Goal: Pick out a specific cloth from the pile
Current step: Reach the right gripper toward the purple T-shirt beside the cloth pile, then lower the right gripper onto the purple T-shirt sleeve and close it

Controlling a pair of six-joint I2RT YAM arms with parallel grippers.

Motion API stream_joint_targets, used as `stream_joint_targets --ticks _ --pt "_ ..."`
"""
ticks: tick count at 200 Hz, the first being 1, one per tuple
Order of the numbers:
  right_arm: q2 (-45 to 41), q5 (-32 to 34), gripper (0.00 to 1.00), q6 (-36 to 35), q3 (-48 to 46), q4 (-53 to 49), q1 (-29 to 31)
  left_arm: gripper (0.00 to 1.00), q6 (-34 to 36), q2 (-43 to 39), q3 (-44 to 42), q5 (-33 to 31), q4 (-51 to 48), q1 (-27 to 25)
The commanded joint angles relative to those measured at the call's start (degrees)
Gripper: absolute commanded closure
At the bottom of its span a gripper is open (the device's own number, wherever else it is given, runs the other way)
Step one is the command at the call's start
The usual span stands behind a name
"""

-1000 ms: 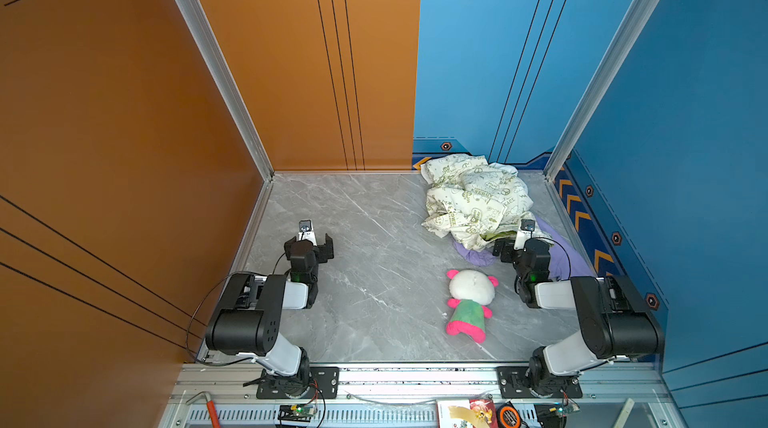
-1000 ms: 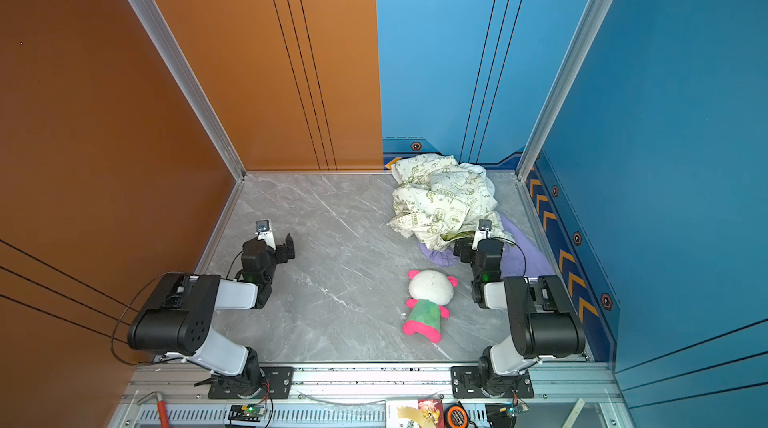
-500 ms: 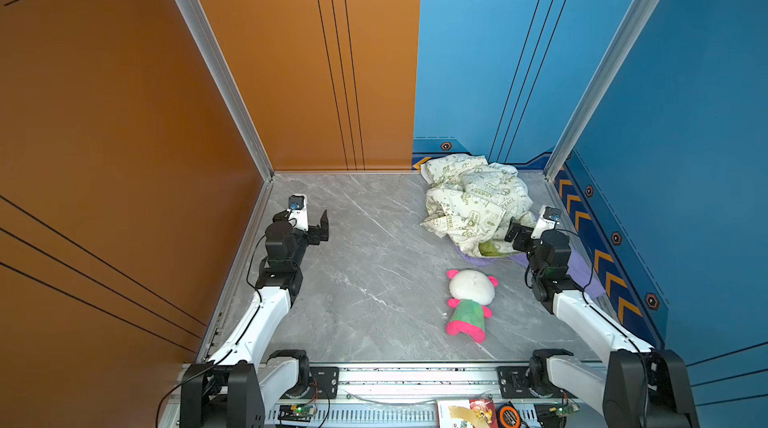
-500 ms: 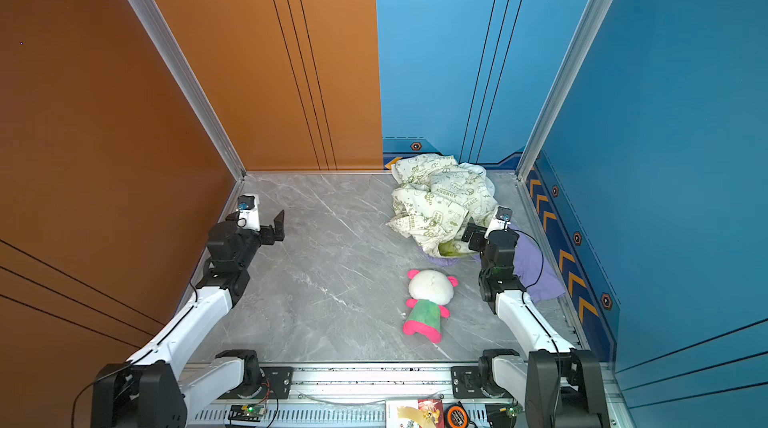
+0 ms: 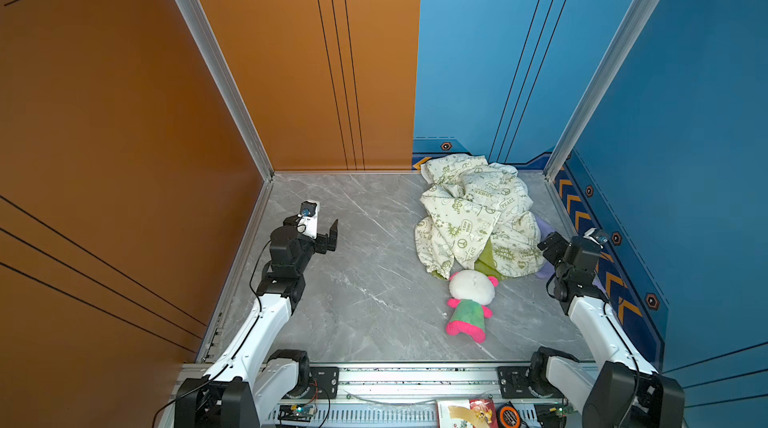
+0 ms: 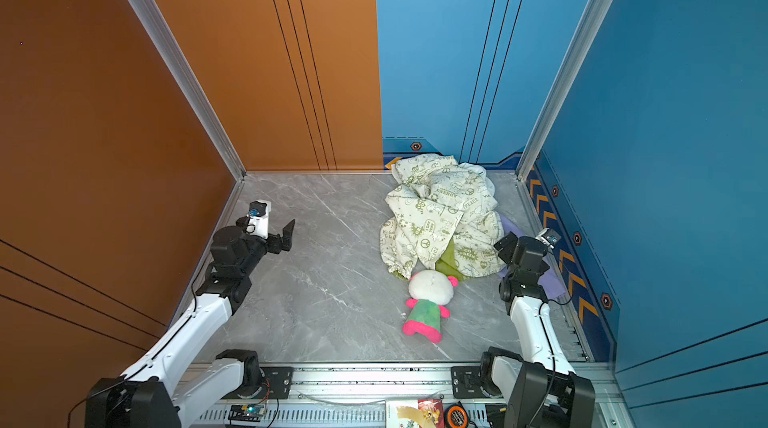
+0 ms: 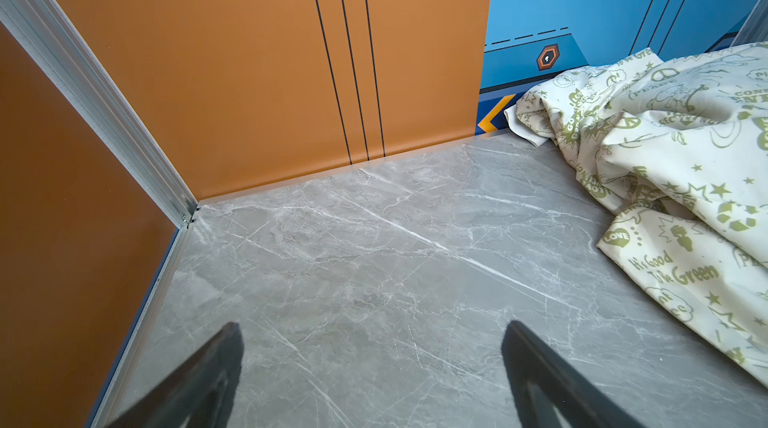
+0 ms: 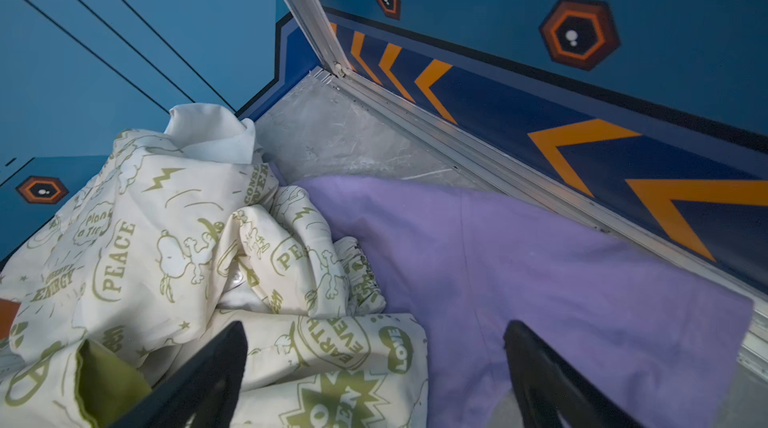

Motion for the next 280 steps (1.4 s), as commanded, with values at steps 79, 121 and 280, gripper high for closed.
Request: stream_joint_targets --ticks 79,121,280 --pt "7.64 13.97 0.06 18.44 5.43 -16.88 -3.60 0.02 1.49 -2.50 -1.07 -3.26 -0.18 0.07" --pt "11.18 17.63 0.07 18.89 7.29 -21.17 -3.99 0.02 1.73 -2.54 -1.45 -4.35 -0.19 0.06" --pt "26.19 20.00 0.19 17.61 14.54 -32.74 -4.76 0.02 2.10 -2.36 -2.04 -6.53 -0.20 -0.20"
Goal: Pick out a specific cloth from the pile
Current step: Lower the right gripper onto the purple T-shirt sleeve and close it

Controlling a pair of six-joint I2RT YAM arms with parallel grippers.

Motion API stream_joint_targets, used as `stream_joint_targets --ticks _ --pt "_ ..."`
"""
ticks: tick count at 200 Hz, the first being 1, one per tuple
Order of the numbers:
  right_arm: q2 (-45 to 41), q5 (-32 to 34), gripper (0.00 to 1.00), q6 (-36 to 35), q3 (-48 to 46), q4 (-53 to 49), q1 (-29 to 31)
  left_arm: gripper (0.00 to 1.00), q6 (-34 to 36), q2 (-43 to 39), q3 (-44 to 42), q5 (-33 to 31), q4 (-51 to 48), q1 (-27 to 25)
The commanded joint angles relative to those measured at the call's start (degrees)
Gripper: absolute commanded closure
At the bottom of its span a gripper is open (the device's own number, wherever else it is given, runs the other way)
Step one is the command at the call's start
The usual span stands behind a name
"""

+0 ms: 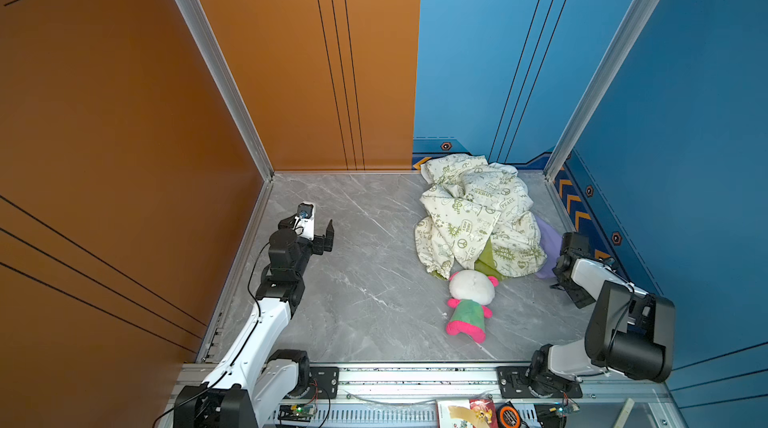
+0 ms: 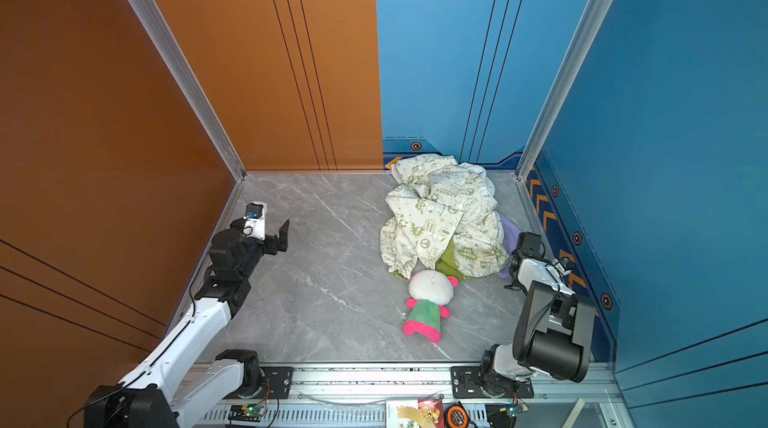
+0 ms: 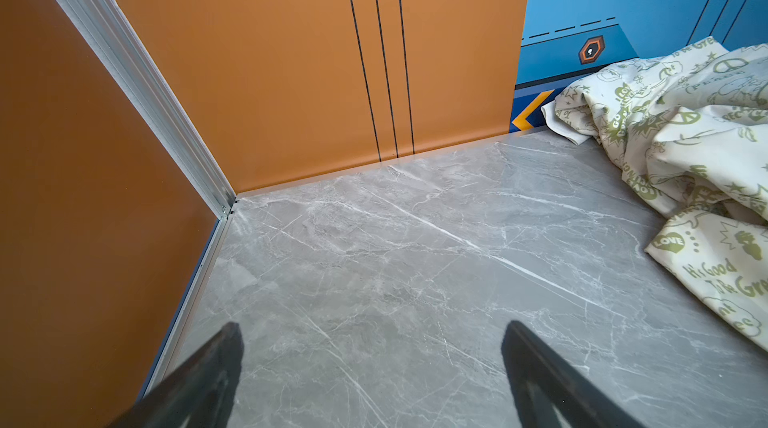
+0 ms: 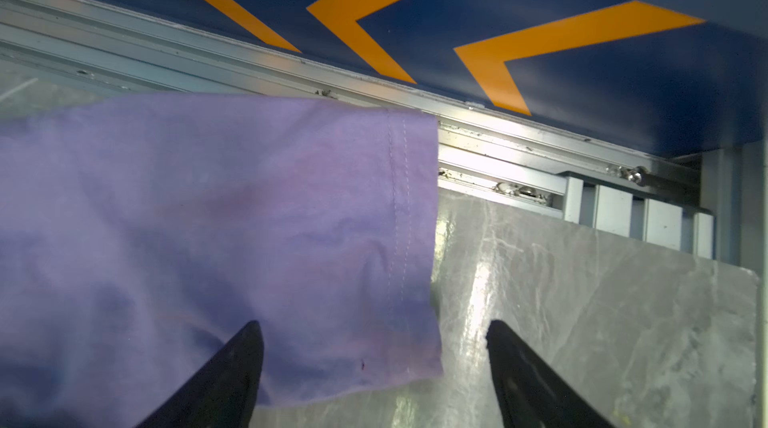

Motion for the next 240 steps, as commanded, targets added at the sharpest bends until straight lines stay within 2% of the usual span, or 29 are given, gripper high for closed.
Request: stream_joint_targets --ticks 1,43,149,188,240 --pt "1.63 0.46 0.20 0.49 1.53 -2.78 -0.69 0.02 0.72 -0.55 -0.83 -1.17 -0.20 -0.16" --pt "3.59 -1.52 0.31 0.50 2.48 -2.81 -1.24 0.02 0.90 -0.56 -0.82 -1.35 -0.13 -0.27" --pt "6.68 -9.31 0.41 0.94 2.34 -2.81 -5.33 0.02 1.42 -1.07 -1.12 -3.00 -0.20 -0.55" --pt "6.39 -12.18 0.61 0.84 1.68 -2.18 -6.40 0.02 1.35 -0.93 -1.31 -3.90 -0.21 -0.46" --pt "3.17 -15.50 0.96 1.37 1.10 -0.30 -6.58 0.02 1.77 -1.18 -1.71 -4.55 -0.20 -0.60"
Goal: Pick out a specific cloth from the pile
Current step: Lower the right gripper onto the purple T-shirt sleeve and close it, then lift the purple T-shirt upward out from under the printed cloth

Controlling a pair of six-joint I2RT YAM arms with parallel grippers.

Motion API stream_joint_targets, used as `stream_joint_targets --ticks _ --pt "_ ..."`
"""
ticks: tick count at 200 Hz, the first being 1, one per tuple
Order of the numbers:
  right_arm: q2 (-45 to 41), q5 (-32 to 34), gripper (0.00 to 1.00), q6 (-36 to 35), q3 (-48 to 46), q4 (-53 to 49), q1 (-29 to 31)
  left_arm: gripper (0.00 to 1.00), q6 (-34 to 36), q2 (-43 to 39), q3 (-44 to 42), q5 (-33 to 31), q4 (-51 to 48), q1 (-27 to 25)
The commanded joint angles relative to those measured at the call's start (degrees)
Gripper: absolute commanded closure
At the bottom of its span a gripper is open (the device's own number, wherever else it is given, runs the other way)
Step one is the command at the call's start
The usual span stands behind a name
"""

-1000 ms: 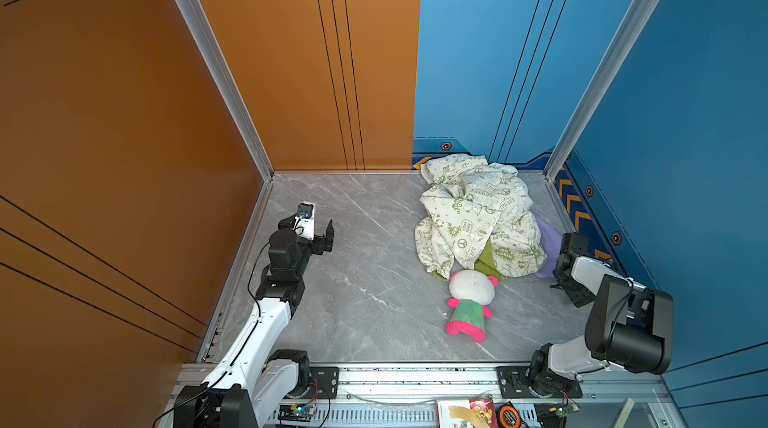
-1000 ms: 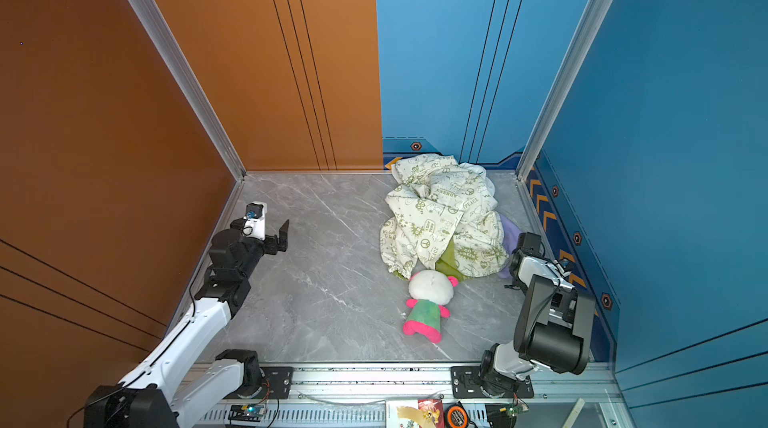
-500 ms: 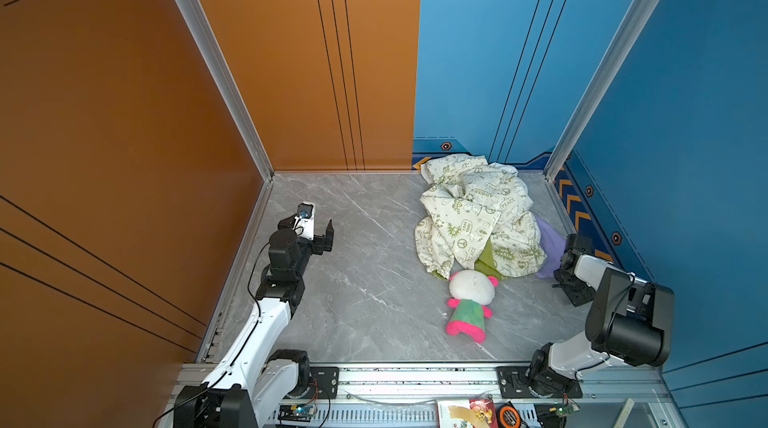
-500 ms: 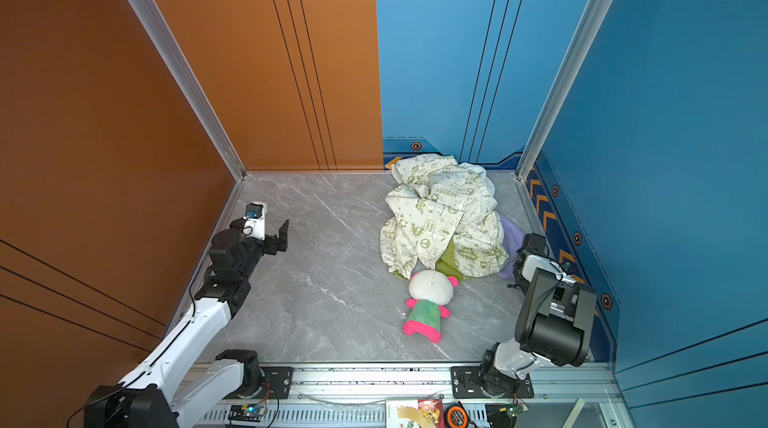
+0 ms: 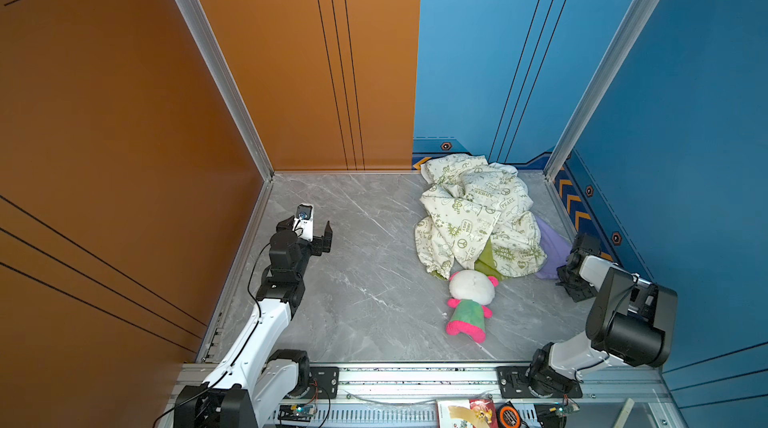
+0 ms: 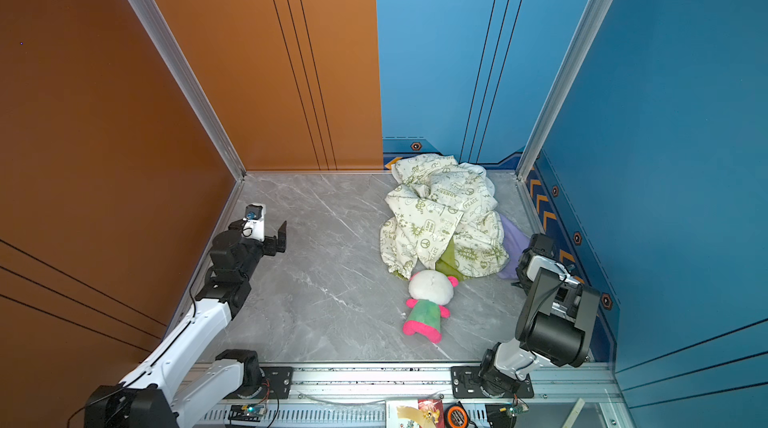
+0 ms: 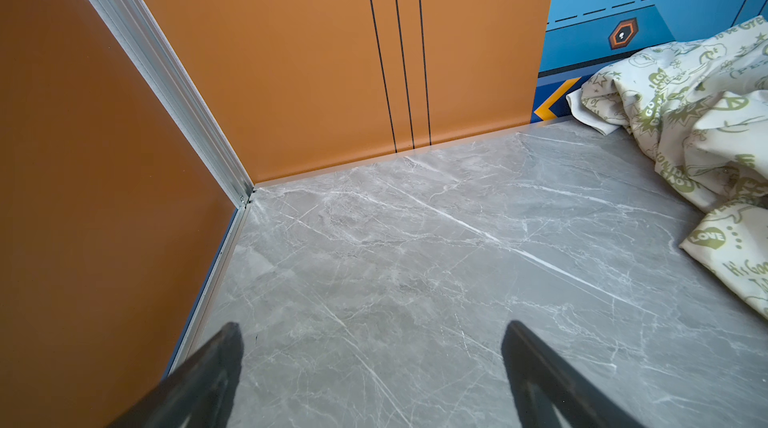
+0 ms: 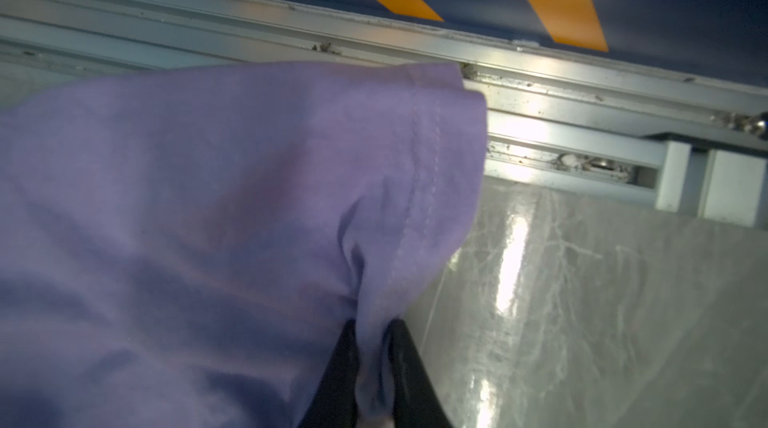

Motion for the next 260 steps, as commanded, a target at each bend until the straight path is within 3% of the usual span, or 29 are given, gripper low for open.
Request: stream_joint_targets --ticks 1,9,105,182,260 --pt "-1.64 -3.10 0.97 0.38 -1.24 -1.74 -0.42 0.02 1.01 -1.06 -0.83 -1.45 -0.09 -0.55" --pt "-2.50 -3.59 1.00 0.39 -1.17 -1.54 -0.42 0.02 1.11 -1.07 -0.96 -1.59 -0.07 -0.57" --pt "-19.19 -3.71 1.00 -0.47 -1.01 1.42 0.15 0.02 2.26 -2.23 -1.47 -3.72 0.40 -1.45" --pt "-30.68 -1.65 1.00 -2.07 -1.24 13.32 6.07 0.02 2.35 -2.47 -1.61 -3.97 0.36 -1.62" --pt "-29.30 4.50 1.00 -7.11 6.54 20.08 15.52 0.02 2.51 -2.86 -1.72 -4.41 0.39 -1.72"
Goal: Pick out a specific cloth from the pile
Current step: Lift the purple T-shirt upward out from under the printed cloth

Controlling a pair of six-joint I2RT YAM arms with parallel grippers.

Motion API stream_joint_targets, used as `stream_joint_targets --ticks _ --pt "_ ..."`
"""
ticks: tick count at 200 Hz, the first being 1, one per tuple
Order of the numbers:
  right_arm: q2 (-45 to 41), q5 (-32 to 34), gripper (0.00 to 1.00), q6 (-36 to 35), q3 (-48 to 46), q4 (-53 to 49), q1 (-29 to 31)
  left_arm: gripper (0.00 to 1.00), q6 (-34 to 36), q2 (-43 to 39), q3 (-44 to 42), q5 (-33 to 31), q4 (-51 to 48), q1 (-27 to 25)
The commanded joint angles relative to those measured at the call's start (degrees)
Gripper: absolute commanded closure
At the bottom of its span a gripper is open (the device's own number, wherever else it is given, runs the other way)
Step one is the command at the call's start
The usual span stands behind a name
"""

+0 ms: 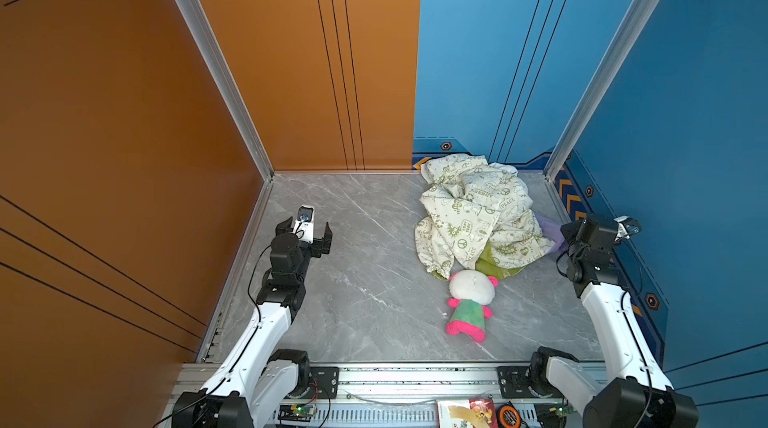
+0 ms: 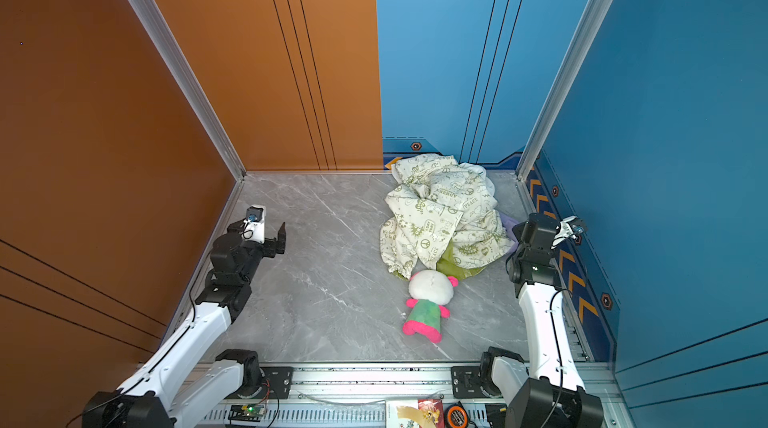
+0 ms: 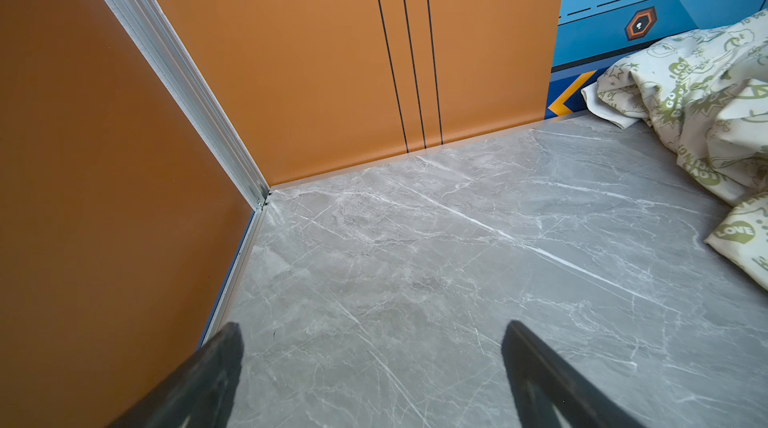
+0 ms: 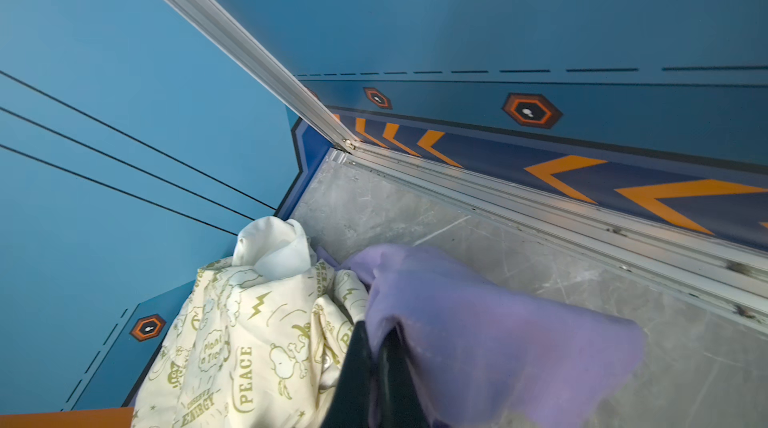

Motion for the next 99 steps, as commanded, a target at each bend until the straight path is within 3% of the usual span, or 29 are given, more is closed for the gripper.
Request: stream_joint_targets --ticks 1,99 --pt "1.05 3.87 1.00 -3.71 4.24 5.40 2.11 0.02 0.56 -0.94 -0.75 -1.27 0.26 -0.36" --pt "9.52 2.67 1.00 -12.59 21.22 11.20 7.19 0.02 0.71 -0.89 -0.78 -1.41 0.27 -0.45"
